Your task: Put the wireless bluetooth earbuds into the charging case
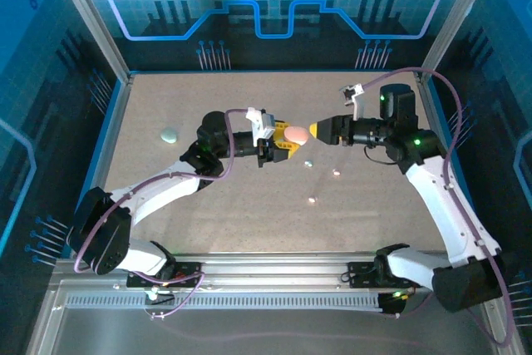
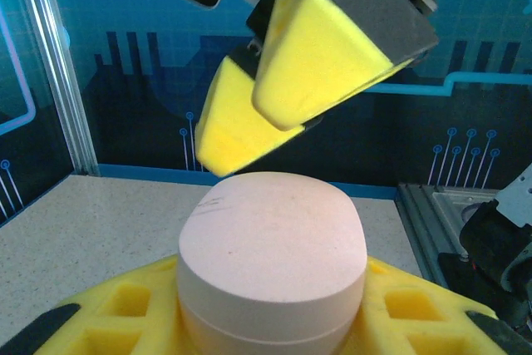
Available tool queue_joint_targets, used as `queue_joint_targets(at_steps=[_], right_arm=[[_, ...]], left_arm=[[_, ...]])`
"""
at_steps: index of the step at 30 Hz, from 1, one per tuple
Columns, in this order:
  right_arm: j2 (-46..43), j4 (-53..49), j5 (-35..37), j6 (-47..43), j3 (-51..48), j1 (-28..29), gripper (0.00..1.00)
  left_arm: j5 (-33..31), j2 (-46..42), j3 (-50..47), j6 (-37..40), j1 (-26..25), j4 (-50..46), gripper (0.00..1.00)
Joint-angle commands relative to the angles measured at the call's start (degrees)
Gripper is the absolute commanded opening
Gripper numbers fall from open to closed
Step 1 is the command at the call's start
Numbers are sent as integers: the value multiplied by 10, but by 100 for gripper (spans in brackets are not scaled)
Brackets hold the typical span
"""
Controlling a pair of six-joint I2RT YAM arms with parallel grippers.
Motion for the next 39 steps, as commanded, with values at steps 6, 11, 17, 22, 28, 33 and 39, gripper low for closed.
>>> queue_joint_targets(at_steps=[6, 11, 17, 22, 28, 33, 39], right_arm=[[-43, -2, 112, -188, -30, 70, 63], [-38, -9, 124, -229, -33, 92, 63], [-34, -10, 147, -251, -40, 101, 63], [-29, -8, 174, -253, -39, 108, 63], [-32, 9, 222, -238, -38, 108, 61], [-45, 32, 213, -236, -38, 108, 59], [-45, 33, 213, -242, -37, 108, 58]], left_arm=[[-3, 19, 5, -25, -12, 17, 31], [-3, 21, 6, -27, -14, 17, 31], [0, 20, 9, -28, -17, 16, 31], [7, 21, 11, -27, -17, 15, 31], [26, 19, 10, -19, -18, 7, 30], [34, 17, 12, 3, -19, -28, 29], [36, 12, 11, 14, -19, -44, 29]])
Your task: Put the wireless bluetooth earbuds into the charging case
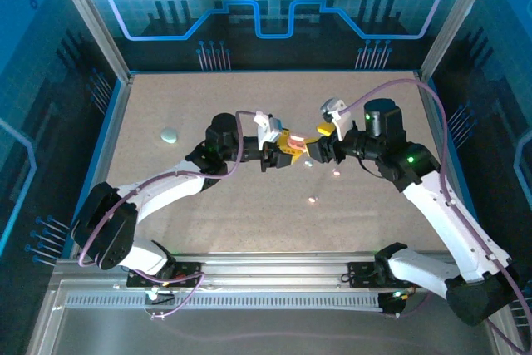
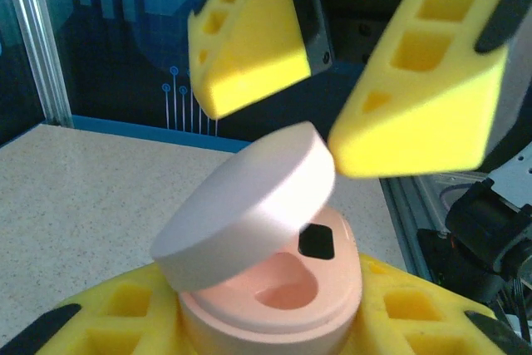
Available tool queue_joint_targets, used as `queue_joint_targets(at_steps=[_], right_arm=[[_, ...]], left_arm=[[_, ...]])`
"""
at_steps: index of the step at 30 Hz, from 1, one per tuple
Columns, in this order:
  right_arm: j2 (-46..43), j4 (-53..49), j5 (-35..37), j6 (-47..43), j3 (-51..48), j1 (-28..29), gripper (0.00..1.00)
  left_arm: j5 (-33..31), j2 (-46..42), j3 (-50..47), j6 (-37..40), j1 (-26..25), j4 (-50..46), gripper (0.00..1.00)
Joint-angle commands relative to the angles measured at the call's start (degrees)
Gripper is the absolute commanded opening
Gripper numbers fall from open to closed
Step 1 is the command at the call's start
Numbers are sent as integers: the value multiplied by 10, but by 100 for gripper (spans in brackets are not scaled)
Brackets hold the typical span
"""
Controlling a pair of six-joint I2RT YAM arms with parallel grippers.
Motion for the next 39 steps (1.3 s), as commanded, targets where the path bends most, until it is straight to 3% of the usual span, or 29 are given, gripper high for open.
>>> queue_joint_targets(at_steps=[1, 6, 17, 23, 29, 31, 39], right_arm=[[-1, 16, 19, -7, 0, 2, 59], [5, 14, 20, -24, 2, 3, 57], [43, -48, -67, -138, 38, 0, 53], [56, -67, -141, -170, 60, -11, 44], [73, -94, -187, -187, 83, -24, 27], [77, -97, -190, -189, 85, -24, 24], [87, -120, -160, -223, 92, -24, 26]], left_arm=[[37, -8, 12, 21, -7, 3, 29], [48, -10, 15, 20, -7, 2, 29], [67, -20, 19, 30, -7, -17, 29], [73, -24, 20, 38, -7, -30, 29], [74, -26, 22, 45, -7, -39, 30], [74, -26, 23, 48, -7, -42, 30], [88, -30, 31, 49, -7, -49, 30]])
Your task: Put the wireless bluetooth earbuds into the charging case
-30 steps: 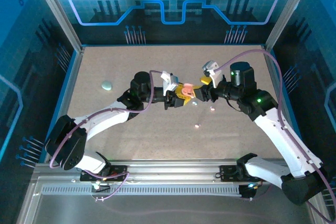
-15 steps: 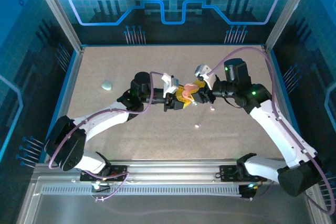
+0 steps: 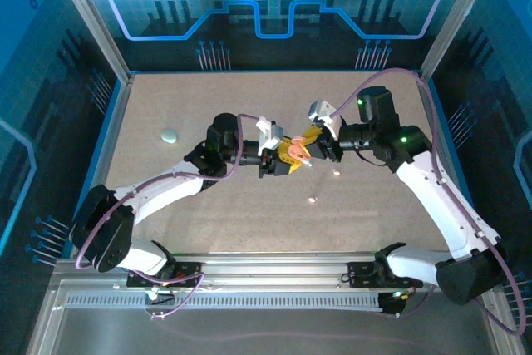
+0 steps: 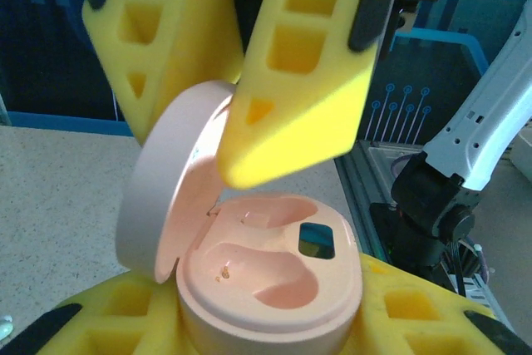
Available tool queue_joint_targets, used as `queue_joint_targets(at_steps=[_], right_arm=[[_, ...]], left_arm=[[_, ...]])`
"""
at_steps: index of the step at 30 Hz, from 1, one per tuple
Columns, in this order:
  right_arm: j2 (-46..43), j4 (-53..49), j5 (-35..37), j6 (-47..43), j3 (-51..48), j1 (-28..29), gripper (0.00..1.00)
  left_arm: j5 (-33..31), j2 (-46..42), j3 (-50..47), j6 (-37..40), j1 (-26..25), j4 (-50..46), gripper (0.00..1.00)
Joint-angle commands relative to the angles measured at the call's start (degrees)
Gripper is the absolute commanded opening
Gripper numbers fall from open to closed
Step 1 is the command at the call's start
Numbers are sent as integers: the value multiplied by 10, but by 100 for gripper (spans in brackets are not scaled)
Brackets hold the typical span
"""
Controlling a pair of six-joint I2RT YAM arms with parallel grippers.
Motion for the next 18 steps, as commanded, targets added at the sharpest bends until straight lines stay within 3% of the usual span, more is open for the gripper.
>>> queue_joint_targets(at_steps=[1, 7, 13, 18], right_arm=[[9, -31, -7, -29, 20, -4, 25], [16, -43, -22, -33, 33, -4, 18], [6, -31, -28, -21, 34, -4, 8], [0, -22, -9, -16, 29, 0, 8]], left_arm=[[23, -19, 24, 18, -3, 1, 31], [21, -21, 25, 22, -3, -3, 31], [12, -15, 28, 13, -3, -10, 46], [14, -8, 37, -4, -3, -8, 56]])
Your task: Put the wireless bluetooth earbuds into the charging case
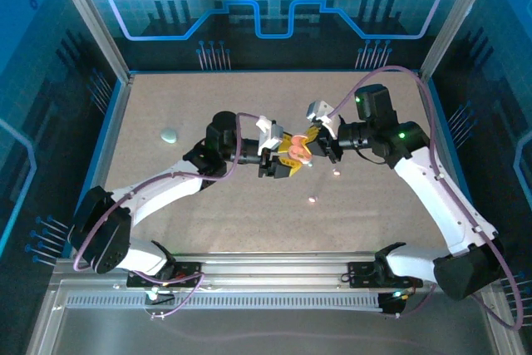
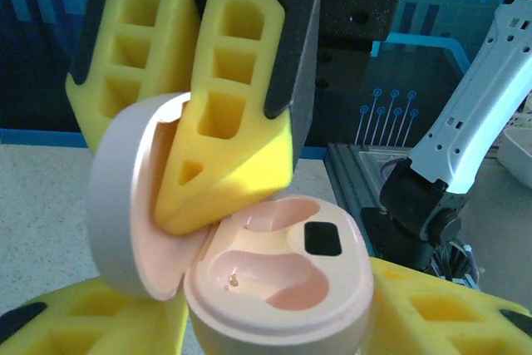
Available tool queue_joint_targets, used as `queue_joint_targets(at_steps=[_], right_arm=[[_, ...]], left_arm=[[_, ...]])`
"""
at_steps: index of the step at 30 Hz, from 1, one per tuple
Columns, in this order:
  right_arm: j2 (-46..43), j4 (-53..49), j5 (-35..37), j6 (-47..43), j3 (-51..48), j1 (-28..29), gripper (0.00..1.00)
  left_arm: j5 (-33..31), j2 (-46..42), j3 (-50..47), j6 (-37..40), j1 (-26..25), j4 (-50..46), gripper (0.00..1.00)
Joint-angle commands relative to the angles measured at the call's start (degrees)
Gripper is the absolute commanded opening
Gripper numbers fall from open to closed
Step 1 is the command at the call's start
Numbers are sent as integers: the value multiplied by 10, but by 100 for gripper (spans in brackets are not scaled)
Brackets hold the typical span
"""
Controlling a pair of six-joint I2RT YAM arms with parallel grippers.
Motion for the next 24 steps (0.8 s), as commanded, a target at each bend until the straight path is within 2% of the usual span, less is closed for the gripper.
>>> queue_joint_targets(at_steps=[1, 8, 24], right_arm=[[-15, 4, -7, 6, 10, 1, 8], [-28, 29, 27, 17, -2, 9, 8], [-34, 52, 53, 31, -14, 17, 9]], left_arm=[[1, -1, 25, -11, -1, 2, 58], [0, 6, 33, -28, -1, -2, 66], [-3, 22, 56, -23, -10, -28, 63]])
